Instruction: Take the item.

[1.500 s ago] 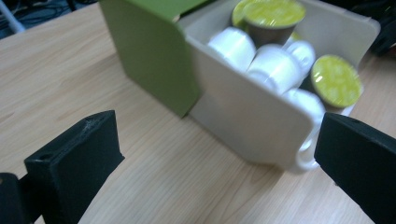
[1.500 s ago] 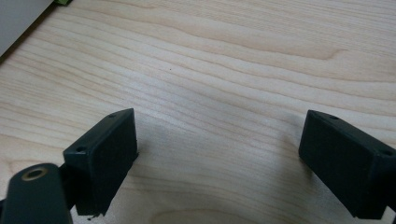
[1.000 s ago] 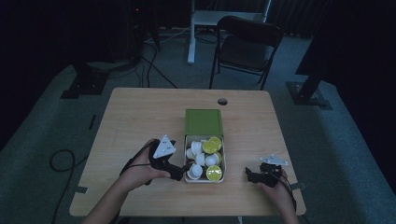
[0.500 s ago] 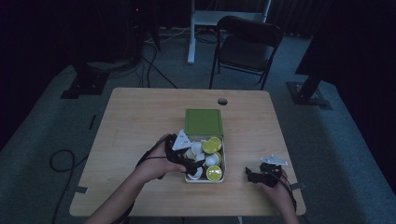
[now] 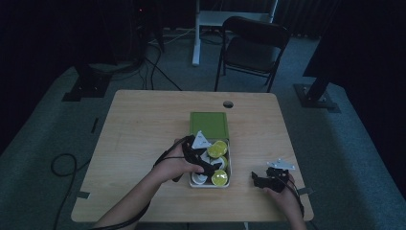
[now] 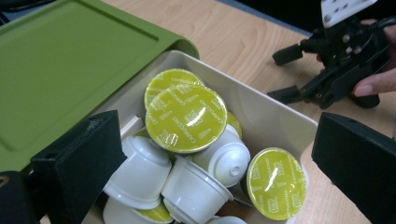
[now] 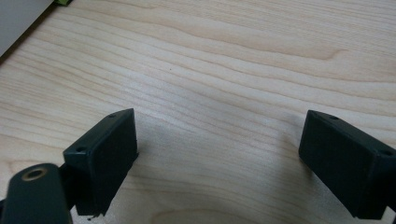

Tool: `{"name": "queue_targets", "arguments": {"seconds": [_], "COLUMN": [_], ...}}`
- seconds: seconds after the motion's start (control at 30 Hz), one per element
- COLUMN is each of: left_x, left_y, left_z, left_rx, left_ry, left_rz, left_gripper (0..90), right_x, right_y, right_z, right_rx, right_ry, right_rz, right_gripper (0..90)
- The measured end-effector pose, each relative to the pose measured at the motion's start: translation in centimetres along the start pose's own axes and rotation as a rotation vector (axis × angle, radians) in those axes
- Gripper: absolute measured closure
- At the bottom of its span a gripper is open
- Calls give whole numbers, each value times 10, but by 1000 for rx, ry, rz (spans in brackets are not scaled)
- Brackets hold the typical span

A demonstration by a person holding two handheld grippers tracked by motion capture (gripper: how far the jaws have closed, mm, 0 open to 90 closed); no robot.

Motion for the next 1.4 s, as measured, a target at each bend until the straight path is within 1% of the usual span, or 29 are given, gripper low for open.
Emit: {"name": "queue_targets", "arguments": {"seconds": [0.07, 0.2, 0.27, 0.37, 0.43, 0.47, 0.5, 0.6, 0.63, 0.73, 0.77, 0.83, 0.97, 1.03, 1.13, 1.2, 1.27, 1.33, 1.37, 1.4], "left_x": [1, 4, 4, 4, 4, 3, 3, 3, 2, 1, 1, 2, 3, 4, 5, 5, 6, 8, 9, 10], "left_y": [-1, -2, -2, -4, -5, -5, -6, -8, -9, -10, -10, -9, -9, -9, -8, -8, -8, -7, -7, -7], "left_z": [4, 11, 16, 22, 25, 26, 27, 30, 32, 35, 36, 37, 41, 41, 42, 41, 40, 38, 37, 35], "left_rx": [-3, -17, -24, -3, -11, -10, -4, 11, 11, 6, 1, -13, -10, 8, 34, 47, 58, 55, 65, 66], "left_ry": [-9, -3, -13, -43, -35, -37, -37, -45, -52, -67, -68, -71, -81, -95, -106, -98, -79, -63, -61, -59], "left_rz": [-2, -23, -30, -26, -38, -34, -26, -31, -43, -53, -55, -75, -90, -84, -81, -73, -65, -74, -62, -54], "left_gripper": [21, 23, 24, 46, 46, 47, 68, 136, 142, 143, 143, 152, 154, 182, 320, 365, 373, 375, 375, 376], "right_x": [0, 0, 0, 0, 0, 0, 0, 0, 0, 0, 0, 0, 0, 0, 0, 0, 0, 0, 0, 0], "right_y": [0, 0, 0, 0, 0, 0, 0, 0, 0, 0, 0, 0, 0, 0, 0, 0, 0, 0, 0, 0], "right_z": [0, 0, 0, 0, 0, 0, 0, 0, 0, 0, 0, 0, 0, 0, 0, 0, 0, 0, 0, 0], "right_rx": [0, 0, 0, 0, 0, 0, 0, 0, 0, 0, 0, 0, 0, 0, 0, 0, 0, 0, 0, 0], "right_ry": [0, 1, 1, 1, 1, 1, 1, 1, 1, 1, 1, 1, 0, 1, 1, 1, 1, 1, 1, 1], "right_rz": [-1, -1, 0, 0, -1, -1, -1, -1, -1, -1, -1, -1, 0, -1, -1, -1, -1, -1, -1, -1], "right_gripper": [111, 111, 111, 111, 111, 111, 111, 111, 111, 111, 111, 111, 111, 111, 111, 111, 111, 111, 111, 111]}}
Point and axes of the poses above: each handheld gripper's, and its own axes: z roughly forward along the jaws, x roughly out of its top, y roughly to its right, the point moved 1 cm from there along z, roughly forward along the jaws, and after that the axes turned 1 degree about -x, right-handed, at the moved point
